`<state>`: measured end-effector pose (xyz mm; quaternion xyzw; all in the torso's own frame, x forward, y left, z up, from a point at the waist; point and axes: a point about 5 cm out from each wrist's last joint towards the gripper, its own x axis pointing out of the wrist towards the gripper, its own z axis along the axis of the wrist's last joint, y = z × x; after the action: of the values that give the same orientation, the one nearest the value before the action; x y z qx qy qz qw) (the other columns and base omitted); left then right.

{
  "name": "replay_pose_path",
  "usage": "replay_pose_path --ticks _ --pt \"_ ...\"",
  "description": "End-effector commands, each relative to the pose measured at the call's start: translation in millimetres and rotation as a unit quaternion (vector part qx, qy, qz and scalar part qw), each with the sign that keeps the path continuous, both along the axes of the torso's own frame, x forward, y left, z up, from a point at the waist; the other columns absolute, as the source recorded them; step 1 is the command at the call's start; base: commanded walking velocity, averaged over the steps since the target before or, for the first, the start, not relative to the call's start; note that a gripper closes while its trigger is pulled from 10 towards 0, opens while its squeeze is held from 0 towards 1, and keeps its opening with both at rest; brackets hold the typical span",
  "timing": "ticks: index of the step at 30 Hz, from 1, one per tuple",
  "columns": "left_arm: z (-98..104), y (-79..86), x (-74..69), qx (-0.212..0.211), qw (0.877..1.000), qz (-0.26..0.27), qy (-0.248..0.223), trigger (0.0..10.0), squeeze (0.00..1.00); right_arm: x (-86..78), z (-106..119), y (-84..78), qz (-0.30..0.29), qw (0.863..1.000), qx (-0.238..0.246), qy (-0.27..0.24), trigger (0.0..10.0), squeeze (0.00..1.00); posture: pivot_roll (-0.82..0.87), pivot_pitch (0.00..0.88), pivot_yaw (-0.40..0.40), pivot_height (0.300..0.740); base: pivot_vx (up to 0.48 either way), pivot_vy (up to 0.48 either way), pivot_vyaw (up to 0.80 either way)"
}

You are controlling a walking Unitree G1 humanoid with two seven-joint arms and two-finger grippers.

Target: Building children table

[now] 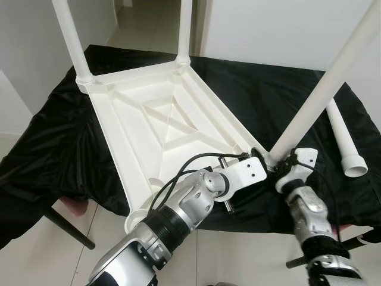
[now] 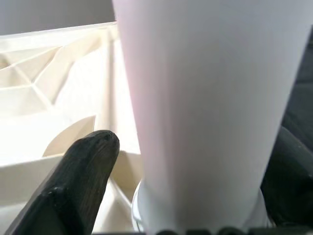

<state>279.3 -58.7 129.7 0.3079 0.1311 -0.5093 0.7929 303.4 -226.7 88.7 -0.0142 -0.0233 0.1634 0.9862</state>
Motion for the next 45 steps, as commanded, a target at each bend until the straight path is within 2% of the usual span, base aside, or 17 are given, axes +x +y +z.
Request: replay_pose_path --ticks 1,5,10,16,17,18,19,20,21,22,23,24,28,38,39,45 --pt "-3.9 -3.4 -3.1 0.017 1.000 -0.012 -0.004 10.0 0.00 -12.6 -25.8 9.0 0.064 0.996 -0.012 0.063 10.0 0.00 -0.01 0.023 -0.010 0.740 0.000 0.000 0.00" --pt "-3.9 -3.7 -4.0 0.017 1.000 -0.013 -0.003 10.0 0.00 -16.9 -25.1 -4.7 0.105 0.991 -0.036 0.080 10.0 0.00 -0.01 0.024 -0.008 0.740 0.000 0.000 0.00" --pt "-3.7 -4.1 -4.4 0.017 1.000 -0.014 -0.002 10.0 0.00 -21.8 -27.7 -13.6 0.149 0.981 -0.064 0.106 10.0 0.00 0.00 0.026 -0.005 0.740 0.000 0.000 0.00" --pt "-3.4 -3.7 -4.4 0.017 1.000 -0.015 -0.002 10.0 0.00 -22.7 -30.5 -21.3 0.166 0.975 -0.061 0.133 10.0 0.00 0.00 0.027 -0.005 0.740 0.000 0.000 0.00" --pt "-3.4 -3.5 -4.6 0.017 1.000 -0.014 -0.002 10.0 0.00 -23.4 -31.8 -21.6 0.168 0.974 -0.059 0.138 9.3 0.00 0.01 0.027 -0.004 0.740 0.000 0.000 0.00" --pt "-3.4 -3.5 -4.6 0.017 1.000 -0.014 -0.002 10.0 0.00 -23.4 -31.8 -21.6 0.168 0.974 -0.059 0.138 9.3 0.00 0.01 0.027 -0.004 0.740 0.000 0.000 0.00" --pt "-3.4 -3.4 -4.7 0.017 1.000 -0.014 -0.002 10.0 0.00 -24.0 -32.7 -21.8 0.169 0.974 -0.057 0.141 5.8 0.00 0.01 0.027 -0.004 0.740 0.000 0.000 0.00" --pt "-3.4 -3.4 -4.7 0.017 1.000 -0.014 -0.002 10.0 0.00 -24.0 -32.7 -21.8 0.169 0.974 -0.057 0.141 5.8 0.00 0.01 0.027 -0.004 0.740 0.000 0.000 0.00" --pt "-3.4 -3.2 -4.8 0.018 1.000 -0.014 -0.001 10.0 0.00 -25.2 -34.3 -21.7 0.174 0.973 -0.053 0.145 3.6 0.00 0.01 0.029 -0.004 0.740 0.000 0.000 0.00" --pt "-3.4 -3.2 -4.8 0.018 1.000 -0.014 -0.001 10.0 0.00 -25.2 -34.3 -21.7 0.174 0.973 -0.053 0.145 3.6 0.00 0.01 0.029 -0.004 0.740 0.000 0.000 0.00" --pt "-3.5 -3.2 -4.9 0.017 1.000 -0.014 -0.001 10.0 0.00 -26.6 -36.3 -21.4 0.178 0.971 -0.049 0.149 0.4 0.00 0.01 0.029 -0.004 0.740 0.000 0.000 0.00" --pt "-3.5 -3.1 -5.2 0.017 1.000 -0.014 0.000 10.0 0.00 -28.4 -39.3 -20.7 0.179 0.970 -0.043 0.157 0.0 0.00 0.01 0.031 -0.001 0.740 0.000 0.000 0.00" --pt "-3.8 -3.0 -5.6 0.018 1.000 -0.015 0.000 10.0 0.00 -32.2 -44.7 -21.0 0.180 0.968 -0.030 0.171 0.0 0.00 0.01 0.032 0.000 0.740 0.000 0.000 0.00" --pt "-3.9 -2.9 -6.2 0.019 1.000 -0.018 0.001 10.0 0.00 -34.3 -47.8 -20.8 0.171 0.970 -0.024 0.169 0.0 0.00 0.00 0.033 0.003 0.740 0.000 0.000 0.00" --pt "-3.9 -2.9 -6.4 0.019 1.000 -0.018 0.001 10.0 0.00 -32.9 -47.6 -20.2 0.161 0.973 -0.024 0.166 10.0 0.00 0.00 0.033 0.003 0.740 0.000 0.000 0.00" --pt "-4.2 -2.8 -6.7 0.019 1.000 -0.018 0.002 10.0 0.00 -24.0 -48.9 -8.7 0.103 0.982 -0.013 0.156 10.0 0.00 0.00 0.033 0.000 0.740 0.000 0.000 0.00"
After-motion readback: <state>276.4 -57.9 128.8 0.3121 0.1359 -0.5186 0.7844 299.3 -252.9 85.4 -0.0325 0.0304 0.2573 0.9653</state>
